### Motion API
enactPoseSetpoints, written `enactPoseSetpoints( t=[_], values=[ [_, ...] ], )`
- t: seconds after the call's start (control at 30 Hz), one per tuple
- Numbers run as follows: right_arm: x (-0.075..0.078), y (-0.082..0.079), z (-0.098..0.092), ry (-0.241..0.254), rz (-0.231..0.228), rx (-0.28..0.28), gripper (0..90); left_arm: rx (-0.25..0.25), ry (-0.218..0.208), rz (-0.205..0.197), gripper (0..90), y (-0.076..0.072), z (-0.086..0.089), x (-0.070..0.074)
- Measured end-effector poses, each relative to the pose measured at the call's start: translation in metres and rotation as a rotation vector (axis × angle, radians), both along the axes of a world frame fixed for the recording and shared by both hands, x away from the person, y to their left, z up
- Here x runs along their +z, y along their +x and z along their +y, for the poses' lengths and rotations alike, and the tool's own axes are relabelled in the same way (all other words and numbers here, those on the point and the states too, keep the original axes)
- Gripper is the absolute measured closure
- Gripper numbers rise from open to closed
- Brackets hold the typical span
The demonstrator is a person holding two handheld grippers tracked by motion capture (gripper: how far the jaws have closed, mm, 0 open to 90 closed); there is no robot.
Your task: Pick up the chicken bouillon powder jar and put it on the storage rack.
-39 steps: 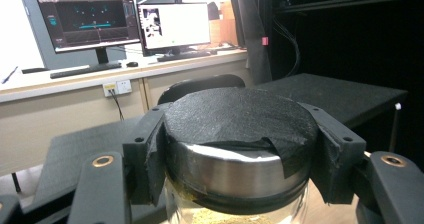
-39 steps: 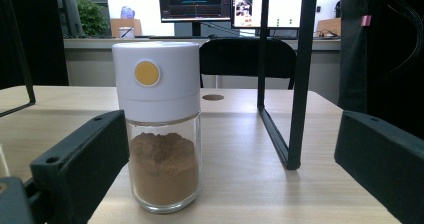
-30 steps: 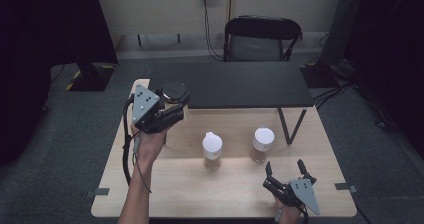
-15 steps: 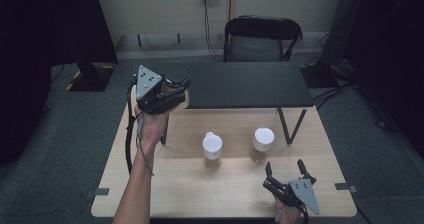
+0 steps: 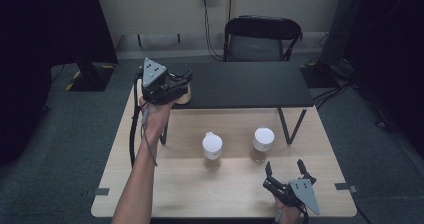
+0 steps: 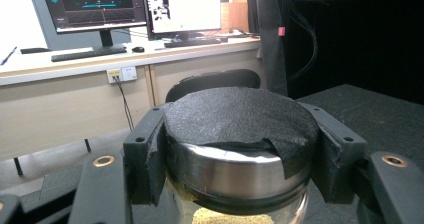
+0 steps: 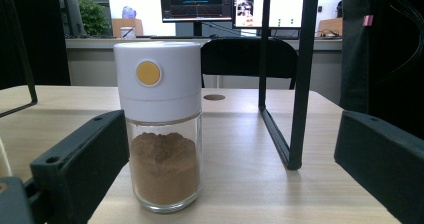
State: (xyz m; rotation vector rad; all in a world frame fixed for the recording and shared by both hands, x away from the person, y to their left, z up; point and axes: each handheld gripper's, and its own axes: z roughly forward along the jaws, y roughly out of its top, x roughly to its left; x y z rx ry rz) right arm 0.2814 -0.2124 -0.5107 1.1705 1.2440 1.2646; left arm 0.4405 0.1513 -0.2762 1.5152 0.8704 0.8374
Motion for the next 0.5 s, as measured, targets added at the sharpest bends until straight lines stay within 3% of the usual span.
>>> enactPoseSetpoints(
  t=[0.13, 0.33, 0.5],
  values=[
    [0.0000, 0.0000, 0.0000, 0.000, 0.000, 0.000, 0.0, -0.001, 0.007, 0.003, 35.0, 0.0013, -0.0007, -0.0036],
    [0.0000, 0.0000, 0.0000, 0.000, 0.000, 0.000, 0.0, -0.002, -0.043, 0.000, 34.8, 0.0031, 0.0038, -0.0086],
    [0.0000, 0.0000, 0.0001, 0.000, 0.000, 0.000, 0.1, -0.001, -0.042, -0.003, 34.6, 0.0028, 0.0035, -0.0090]
  ],
)
